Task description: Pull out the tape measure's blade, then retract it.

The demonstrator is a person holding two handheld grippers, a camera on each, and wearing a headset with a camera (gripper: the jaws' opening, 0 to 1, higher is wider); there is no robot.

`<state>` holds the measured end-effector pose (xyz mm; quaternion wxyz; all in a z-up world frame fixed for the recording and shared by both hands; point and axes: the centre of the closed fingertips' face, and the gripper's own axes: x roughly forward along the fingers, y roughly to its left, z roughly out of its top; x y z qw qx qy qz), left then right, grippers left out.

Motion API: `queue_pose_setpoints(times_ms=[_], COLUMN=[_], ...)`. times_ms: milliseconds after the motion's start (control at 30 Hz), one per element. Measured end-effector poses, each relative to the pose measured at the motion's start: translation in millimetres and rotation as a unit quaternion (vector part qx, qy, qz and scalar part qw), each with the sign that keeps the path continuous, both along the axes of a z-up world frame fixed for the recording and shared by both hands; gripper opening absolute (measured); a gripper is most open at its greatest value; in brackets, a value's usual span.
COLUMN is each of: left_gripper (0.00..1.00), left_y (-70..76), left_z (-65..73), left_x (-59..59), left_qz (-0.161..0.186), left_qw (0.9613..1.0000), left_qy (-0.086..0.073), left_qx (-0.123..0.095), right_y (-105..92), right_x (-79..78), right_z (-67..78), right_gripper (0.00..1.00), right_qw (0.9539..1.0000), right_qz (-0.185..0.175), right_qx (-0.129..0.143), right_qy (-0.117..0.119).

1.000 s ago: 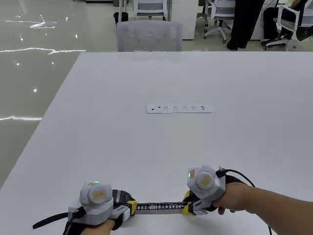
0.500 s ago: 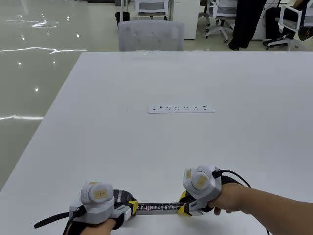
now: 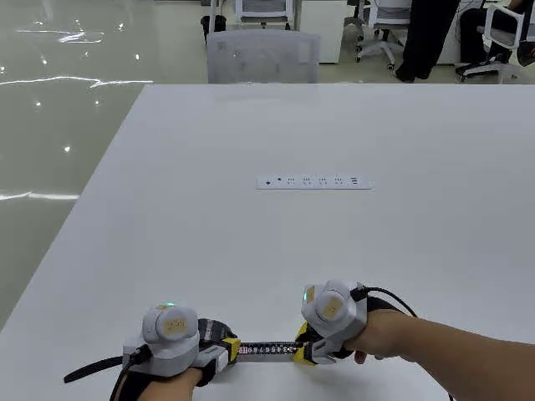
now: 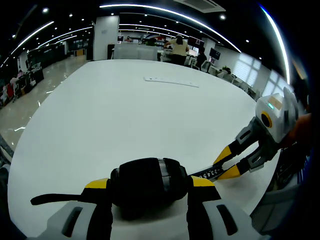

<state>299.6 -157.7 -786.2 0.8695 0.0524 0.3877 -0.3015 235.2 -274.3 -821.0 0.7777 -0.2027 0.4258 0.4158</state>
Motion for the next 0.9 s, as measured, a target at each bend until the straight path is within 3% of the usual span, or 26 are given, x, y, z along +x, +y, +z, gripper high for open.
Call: queue_pose_setpoints(times_ms=[900], left_gripper=[0.57], left_y=[1.0], left_z=[0.2], left_x=[-0.7], left_qz=[0.003], left_qw=[1.0], left_qy=[0.002], left_qx=[-0.004], right_y=[38.6], right_x=[16.8], right_z=[-0.2], right_gripper=[0.14], right_qw=[0.9999], right_qz=[0.003], right_qx=[0.016], right_qy=[-0.006])
